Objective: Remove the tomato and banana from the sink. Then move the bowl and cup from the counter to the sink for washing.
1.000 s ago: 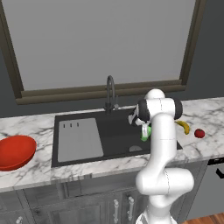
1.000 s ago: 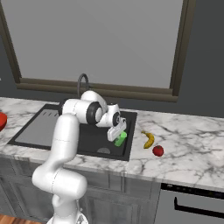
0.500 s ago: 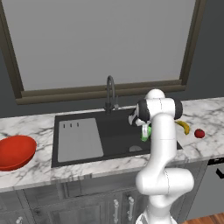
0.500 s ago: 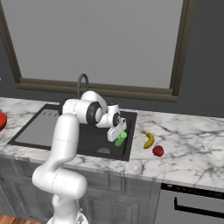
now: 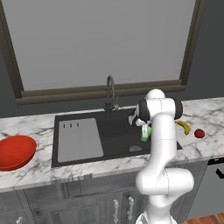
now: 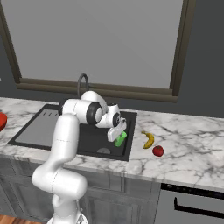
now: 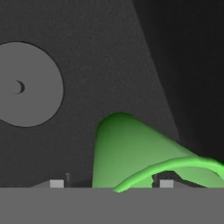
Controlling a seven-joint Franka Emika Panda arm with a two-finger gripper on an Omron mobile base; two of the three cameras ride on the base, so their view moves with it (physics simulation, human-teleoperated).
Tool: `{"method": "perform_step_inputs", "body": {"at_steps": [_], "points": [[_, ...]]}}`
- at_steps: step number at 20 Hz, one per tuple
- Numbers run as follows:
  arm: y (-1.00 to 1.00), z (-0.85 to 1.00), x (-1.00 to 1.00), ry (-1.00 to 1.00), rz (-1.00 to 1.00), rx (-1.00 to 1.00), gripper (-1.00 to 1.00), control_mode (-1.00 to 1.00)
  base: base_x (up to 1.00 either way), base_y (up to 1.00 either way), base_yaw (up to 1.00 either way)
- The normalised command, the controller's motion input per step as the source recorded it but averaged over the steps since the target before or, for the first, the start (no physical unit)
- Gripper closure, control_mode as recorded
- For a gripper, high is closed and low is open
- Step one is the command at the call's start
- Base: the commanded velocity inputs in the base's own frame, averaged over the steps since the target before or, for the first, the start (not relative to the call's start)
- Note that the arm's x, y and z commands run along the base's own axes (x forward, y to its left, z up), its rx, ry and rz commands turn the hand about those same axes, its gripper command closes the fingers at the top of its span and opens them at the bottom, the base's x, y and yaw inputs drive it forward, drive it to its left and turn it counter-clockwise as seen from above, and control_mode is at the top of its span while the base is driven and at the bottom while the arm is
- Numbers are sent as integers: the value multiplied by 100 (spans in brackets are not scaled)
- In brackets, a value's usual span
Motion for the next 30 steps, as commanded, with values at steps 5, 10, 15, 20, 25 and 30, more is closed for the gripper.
{"method": "perform_step_inputs", "body": {"at_steps": [5, 10, 15, 20, 25, 30], "points": [[11, -4, 0, 0, 0, 0, -100, -100, 0, 0, 0], [13, 0, 0, 0, 0, 0, -100, -100, 0, 0, 0], [15, 0, -4, 0, 0, 0, -100, -100, 0, 0, 0], [20, 0, -10, -1, 0, 0, -100, -100, 0, 0, 0], [15, 0, -11, 0, 0, 0, -100, -100, 0, 0, 0], [11, 8, -1, -1, 0, 0, -100, -100, 0, 0, 0]]}}
